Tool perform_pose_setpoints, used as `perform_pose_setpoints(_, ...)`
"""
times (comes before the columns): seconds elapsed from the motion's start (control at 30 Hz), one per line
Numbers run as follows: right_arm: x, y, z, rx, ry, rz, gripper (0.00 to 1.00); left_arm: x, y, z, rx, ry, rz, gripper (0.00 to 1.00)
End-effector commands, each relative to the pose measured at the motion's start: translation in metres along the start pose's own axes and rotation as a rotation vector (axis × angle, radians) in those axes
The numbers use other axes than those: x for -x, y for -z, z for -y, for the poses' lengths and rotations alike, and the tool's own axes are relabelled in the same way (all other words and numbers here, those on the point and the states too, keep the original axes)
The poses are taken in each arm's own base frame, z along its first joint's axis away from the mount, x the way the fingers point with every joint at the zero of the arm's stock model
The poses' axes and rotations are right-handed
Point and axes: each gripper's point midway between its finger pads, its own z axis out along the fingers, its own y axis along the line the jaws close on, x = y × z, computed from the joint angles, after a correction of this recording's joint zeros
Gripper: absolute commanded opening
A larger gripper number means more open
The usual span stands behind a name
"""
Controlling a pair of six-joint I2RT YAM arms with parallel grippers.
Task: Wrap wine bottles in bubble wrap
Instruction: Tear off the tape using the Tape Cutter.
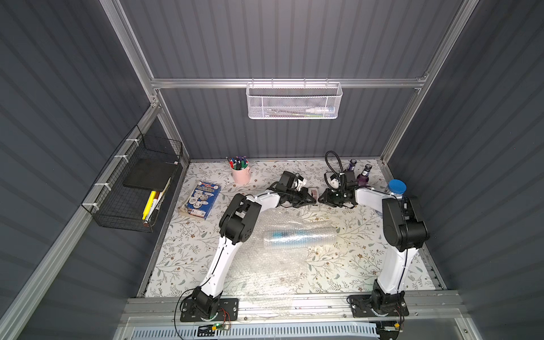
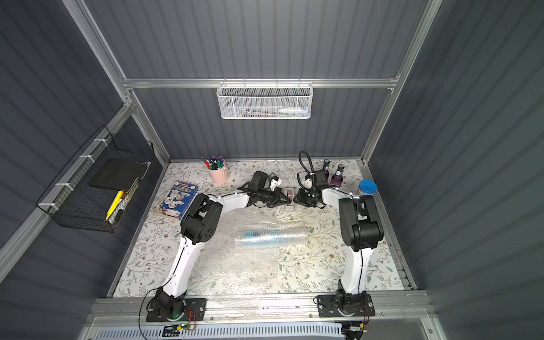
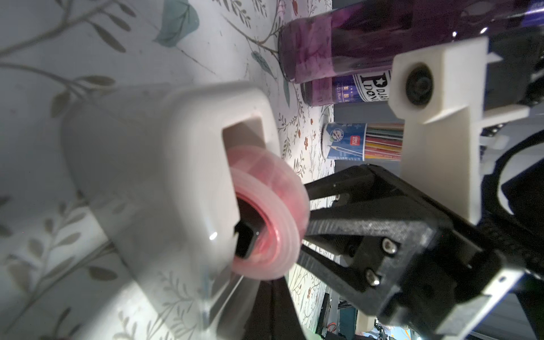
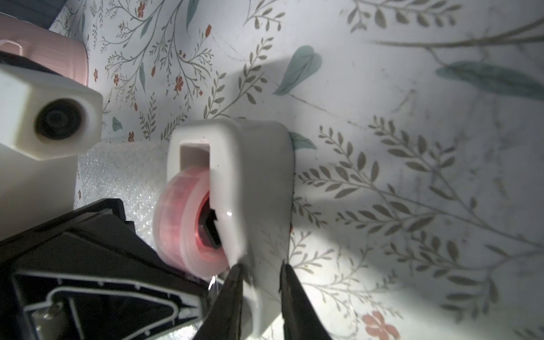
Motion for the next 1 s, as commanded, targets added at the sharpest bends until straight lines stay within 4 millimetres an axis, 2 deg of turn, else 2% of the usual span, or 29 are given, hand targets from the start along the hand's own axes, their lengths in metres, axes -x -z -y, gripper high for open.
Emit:
perform_pose_setpoints(0.0, -0.002, 0.006, 0.002, 0.002, 0.004, -0.002, 0.25, 0.000, -0.002, 0.023, -0.060, -0.054, -0.034, 0.00)
perform_pose_setpoints(0.13, -0.005, -0.004, 0.000, 0.043, -0.014, -0.022, 0.25, 0.004, 0.000, 0.033, -0.077, -0.072, -0.034, 0.00)
perform_pose_setpoints(0.43, -0.022, -0.020, 0.015, 0.016, -0.033, -0.086, 0.21, 0.004, 0.002, 0.039, -0.090, -0.072, -0.040, 0.00)
perform_pose_setpoints(0.6, -0.030, -0.024, 0.021, 0.002, -0.042, -0.099, 0.20, 0.005, 0.009, 0.052, -0.090, -0.080, -0.026, 0.00)
perform_pose_setpoints(0.73, -0.030, -0.025, 0.022, 0.000, -0.040, -0.097, 0.20, -0.008, 0.009, 0.053, -0.079, -0.063, -0.045, 0.00)
perform_pose_setpoints(0.97, -0.031, -0.025, 0.023, 0.000, -0.046, -0.094, 0.20, -0.036, 0.011, 0.043, -0.027, -0.053, -0.068, 0.00)
